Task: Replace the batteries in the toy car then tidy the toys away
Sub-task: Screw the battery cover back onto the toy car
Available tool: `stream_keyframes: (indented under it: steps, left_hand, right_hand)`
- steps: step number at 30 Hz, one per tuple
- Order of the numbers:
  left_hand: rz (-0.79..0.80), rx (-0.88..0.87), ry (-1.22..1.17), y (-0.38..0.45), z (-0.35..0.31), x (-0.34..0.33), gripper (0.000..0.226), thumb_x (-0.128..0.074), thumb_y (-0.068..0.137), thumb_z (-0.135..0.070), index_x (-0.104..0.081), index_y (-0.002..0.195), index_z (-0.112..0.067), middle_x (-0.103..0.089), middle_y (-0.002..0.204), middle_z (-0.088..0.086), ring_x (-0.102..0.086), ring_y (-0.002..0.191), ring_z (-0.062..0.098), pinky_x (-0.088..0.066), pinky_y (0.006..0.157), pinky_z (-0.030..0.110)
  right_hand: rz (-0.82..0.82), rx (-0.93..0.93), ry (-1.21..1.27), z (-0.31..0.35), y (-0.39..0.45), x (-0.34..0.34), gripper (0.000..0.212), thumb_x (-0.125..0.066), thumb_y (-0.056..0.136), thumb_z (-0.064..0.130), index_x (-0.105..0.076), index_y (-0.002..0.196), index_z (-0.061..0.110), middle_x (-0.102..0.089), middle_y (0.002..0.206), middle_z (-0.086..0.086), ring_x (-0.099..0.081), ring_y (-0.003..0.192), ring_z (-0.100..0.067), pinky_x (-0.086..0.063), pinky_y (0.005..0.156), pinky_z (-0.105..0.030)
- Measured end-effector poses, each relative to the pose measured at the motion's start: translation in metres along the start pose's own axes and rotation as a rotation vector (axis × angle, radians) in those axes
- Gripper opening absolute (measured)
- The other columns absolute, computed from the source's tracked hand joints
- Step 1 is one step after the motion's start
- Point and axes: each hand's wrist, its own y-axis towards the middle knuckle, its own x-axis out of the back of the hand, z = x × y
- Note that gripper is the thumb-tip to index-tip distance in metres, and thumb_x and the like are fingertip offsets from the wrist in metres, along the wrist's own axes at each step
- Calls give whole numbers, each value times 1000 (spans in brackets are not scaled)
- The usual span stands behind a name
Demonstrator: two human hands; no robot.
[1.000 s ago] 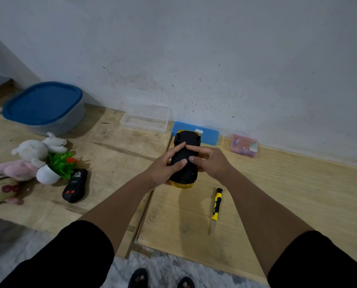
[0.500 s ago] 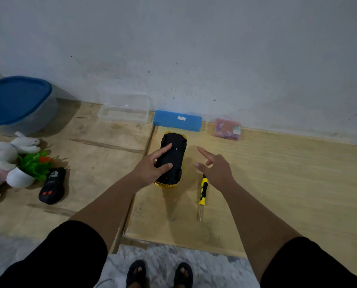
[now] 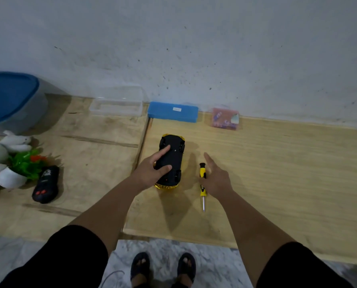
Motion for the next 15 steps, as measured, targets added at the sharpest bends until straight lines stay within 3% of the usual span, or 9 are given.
stream_keyframes:
  steps: [2,5,9,15]
  left_hand:
    - [0,7,-2,1,-1,2,59,-60,92,-17,-38,138,-45,-49,132,-7,-55,113,13,-49,95,28]
    - [-2,13,-5,2,-4,5,59,-60,92,-17,-37,139,-45,-49,132,-6,-55,113,15,-48,98,32]
    - [-15,13,8,4,-11,6,60,-61,92,-18,-36,139,-46,-49,132,-5,-54,115,16,-47,101,35]
    - [-2,-18,25,2,-18,7,63,-62,90,-21,-33,139,-49,-50,136,-5,-53,119,16,-45,103,38]
  right_hand:
    - [-66,-30,95,9,3,9,82,-61,87,19,-10,150,29,-70,88,-8,-63,89,-25,-49,82,-30]
    - [-193,9,293,36,12,33,82,-62,87,15,-11,150,21,-69,88,-3,-63,86,-20,-41,74,-20]
    - [-294,231,414,73,18,59,82,-60,87,6,-14,147,38,-58,82,-1,-56,67,-10,-51,71,-22]
    - [-355,356,399,108,17,64,79,-55,90,2,-13,147,38,-51,82,3,-55,70,-8,-53,81,-30]
